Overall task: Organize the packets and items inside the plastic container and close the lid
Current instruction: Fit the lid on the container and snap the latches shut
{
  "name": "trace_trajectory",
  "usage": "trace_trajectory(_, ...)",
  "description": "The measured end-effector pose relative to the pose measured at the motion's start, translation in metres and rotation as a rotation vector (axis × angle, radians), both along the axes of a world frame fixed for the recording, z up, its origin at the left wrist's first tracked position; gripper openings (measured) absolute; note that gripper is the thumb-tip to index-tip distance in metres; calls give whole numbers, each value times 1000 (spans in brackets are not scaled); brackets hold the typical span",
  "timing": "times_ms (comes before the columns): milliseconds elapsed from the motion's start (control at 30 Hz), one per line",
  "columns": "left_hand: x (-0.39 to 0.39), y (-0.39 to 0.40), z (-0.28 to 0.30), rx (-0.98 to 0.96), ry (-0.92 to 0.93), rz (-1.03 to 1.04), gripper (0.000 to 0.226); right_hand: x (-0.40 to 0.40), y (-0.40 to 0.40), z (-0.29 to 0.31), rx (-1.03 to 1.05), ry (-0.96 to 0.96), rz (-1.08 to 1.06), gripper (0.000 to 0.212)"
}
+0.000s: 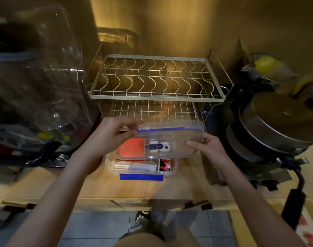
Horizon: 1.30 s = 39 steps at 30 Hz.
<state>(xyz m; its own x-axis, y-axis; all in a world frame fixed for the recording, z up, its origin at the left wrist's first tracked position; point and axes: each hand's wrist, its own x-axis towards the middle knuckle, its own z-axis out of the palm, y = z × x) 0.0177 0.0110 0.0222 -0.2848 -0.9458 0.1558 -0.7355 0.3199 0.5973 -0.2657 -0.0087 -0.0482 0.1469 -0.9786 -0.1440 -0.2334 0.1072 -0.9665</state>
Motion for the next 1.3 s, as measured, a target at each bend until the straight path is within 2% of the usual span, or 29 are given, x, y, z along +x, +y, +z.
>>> trace_trajectory(67, 3, 3, -4, -62, 14, 88, 42, 0, 4, -6, 34, -91, -50, 15)
trace_trajectory(133, 10, 7, -22, -39, 62, 259, 56, 2, 8, -13, 83, -168, -125, 7)
trace_trajectory(267, 16, 19, -66, 277, 254, 506, 84, 11, 15, -36, 233, -218, -240, 19)
trace_trajectory(333, 13, 28, -88, 402, 262, 559, 71, 18, 16, -48, 292, -270, -313, 20)
trace_trajectory(433, 14, 34, -113, 395, 255, 653, 53, 24, 15, -59, 337, -357, -401, 14)
trace_trajectory(467, 17, 33, -119, 384, 269, 694, 51, 25, 14, -61, 342, -372, -407, 22)
trace_trajectory(533, 19, 28, -123, 365, 303, 779, 47, 31, 8, -61, 324, -325, -392, 37)
trace_trajectory(633, 18, 17, -124, 290, 339, 808, 39, 47, -3, -63, 197, -194, -353, 45)
trace_trajectory(733, 21, 2, -134, 274, 303, 824, 40, 63, -12, -72, 115, -84, -342, 44)
trace_trajectory(867, 25, -11, -151, 396, 226, 861, 45, 74, -18, -89, 143, -21, -359, 41)
trace_trajectory(1033, 30, -18, -164, 426, 157, 819, 40, 76, -20, -102, 192, 19, -372, 37)
trace_trajectory(1167, 31, -25, -168, 425, 157, 830, 36, 77, -27, -102, 195, 45, -392, 37)
trace_trajectory(1300, 28, -28, -168, 446, 202, 898, 40, 80, -28, -105, 137, 167, -334, 38)
